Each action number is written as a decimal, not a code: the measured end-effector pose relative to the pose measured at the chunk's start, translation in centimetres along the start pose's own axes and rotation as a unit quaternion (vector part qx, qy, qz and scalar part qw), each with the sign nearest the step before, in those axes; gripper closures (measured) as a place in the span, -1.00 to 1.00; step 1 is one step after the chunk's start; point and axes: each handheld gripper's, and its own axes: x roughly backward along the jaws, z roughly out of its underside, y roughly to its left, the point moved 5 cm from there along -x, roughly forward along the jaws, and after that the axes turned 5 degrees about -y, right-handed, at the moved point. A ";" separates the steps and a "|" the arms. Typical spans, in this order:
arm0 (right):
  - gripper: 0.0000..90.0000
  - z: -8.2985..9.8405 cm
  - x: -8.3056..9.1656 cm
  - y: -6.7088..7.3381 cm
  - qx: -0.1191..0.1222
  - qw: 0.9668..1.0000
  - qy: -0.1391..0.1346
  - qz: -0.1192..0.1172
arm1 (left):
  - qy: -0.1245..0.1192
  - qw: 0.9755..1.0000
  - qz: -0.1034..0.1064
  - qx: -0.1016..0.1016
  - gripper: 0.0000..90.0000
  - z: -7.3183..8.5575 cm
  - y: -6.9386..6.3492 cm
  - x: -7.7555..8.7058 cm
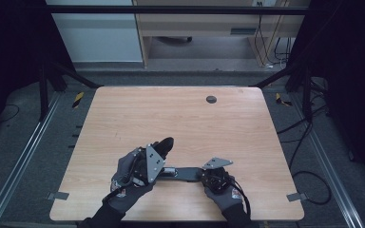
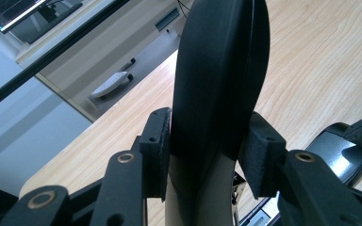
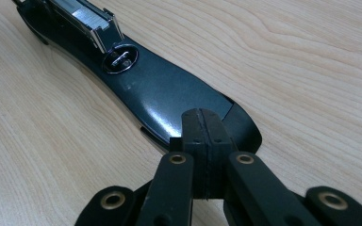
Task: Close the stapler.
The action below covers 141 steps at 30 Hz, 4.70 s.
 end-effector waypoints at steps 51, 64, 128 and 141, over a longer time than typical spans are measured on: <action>1.00 0.0 0.0 0.0 -0.009 1.000 -0.003 -0.007 | 0.025 0.994 0.000 -0.104 0.23 0.0 -4.3 -2.5; 1.00 0.0 0.0 -0.1 -0.009 1.000 -0.002 -0.006 | 0.029 0.991 0.002 -0.130 0.23 0.3 -5.4 -3.0; 0.99 -0.2 0.8 -1.1 -0.013 1.000 -0.014 0.006 | 0.059 0.969 0.029 -0.239 0.17 2.2 -9.2 -4.5; 0.91 -0.2 1.2 -1.7 -0.021 0.999 -0.020 0.016 | 0.060 0.969 0.042 -0.234 0.10 2.2 -9.1 -4.4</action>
